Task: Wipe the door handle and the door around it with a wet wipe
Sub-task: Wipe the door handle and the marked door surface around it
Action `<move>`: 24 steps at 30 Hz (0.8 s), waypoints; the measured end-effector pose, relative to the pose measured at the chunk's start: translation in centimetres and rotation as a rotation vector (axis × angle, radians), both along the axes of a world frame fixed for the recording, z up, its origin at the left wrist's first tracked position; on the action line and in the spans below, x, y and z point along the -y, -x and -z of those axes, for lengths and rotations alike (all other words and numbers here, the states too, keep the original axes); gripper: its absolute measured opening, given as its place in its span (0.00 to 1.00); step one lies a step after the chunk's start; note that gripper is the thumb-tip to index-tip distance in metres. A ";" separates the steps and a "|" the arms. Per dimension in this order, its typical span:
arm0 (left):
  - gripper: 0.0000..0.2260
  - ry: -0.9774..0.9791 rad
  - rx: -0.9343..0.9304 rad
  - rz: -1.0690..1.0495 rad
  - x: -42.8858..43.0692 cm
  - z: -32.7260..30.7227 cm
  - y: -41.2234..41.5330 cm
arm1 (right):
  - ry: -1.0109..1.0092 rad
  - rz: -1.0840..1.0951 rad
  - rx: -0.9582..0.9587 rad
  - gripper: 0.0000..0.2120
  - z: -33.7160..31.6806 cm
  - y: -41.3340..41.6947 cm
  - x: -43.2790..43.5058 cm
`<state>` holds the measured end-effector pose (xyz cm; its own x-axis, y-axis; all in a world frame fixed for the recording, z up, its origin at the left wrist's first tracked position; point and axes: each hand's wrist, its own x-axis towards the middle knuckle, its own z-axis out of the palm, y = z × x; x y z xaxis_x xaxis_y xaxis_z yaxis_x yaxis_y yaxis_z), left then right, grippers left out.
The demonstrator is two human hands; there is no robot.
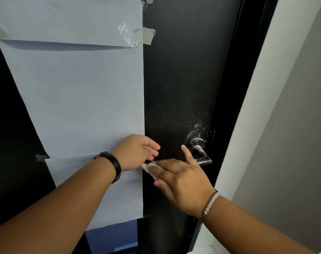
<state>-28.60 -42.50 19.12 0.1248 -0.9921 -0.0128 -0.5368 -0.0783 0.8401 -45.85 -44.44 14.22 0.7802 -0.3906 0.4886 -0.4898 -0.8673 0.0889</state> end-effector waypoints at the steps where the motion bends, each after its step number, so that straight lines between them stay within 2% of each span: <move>1: 0.15 0.003 0.010 -0.003 0.0 0.0 0.0 | 0.055 0.008 0.017 0.17 0.2 -0.1 0.2; 7: 0.15 0.020 0.026 -0.014 -0.7 -0.4 0.0 | 0.316 0.015 0.178 0.16 2.3 -0.4 1.5; 11: 0.15 0.024 0.034 -0.021 -1.3 -0.5 -0.5 | 0.367 0.048 0.240 0.13 2.8 0.9 2.5; 14: 0.15 0.027 0.037 -0.034 -1.7 -0.4 -0.8 | 0.220 0.114 0.139 0.11 1.7 0.9 2.4; 17: 0.14 0.023 0.033 -0.033 -1.9 0.0 -0.7 | 0.103 0.171 -0.047 0.14 0.2 0.3 1.8; 21: 0.15 0.007 0.039 -0.020 -1.9 0.4 -0.5 | 0.127 0.207 -0.197 0.17 -1.0 -0.2 1.8; 24: 0.14 0.008 0.029 -0.005 -1.6 0.6 -0.1 | 0.153 0.228 -0.201 0.14 -0.5 -0.1 1.8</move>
<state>-28.55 -40.85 18.50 0.1300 -0.9915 -0.0011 -0.5605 -0.0744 0.8248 -45.70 -46.26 14.76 0.7681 -0.5000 0.4000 -0.6288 -0.7070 0.3238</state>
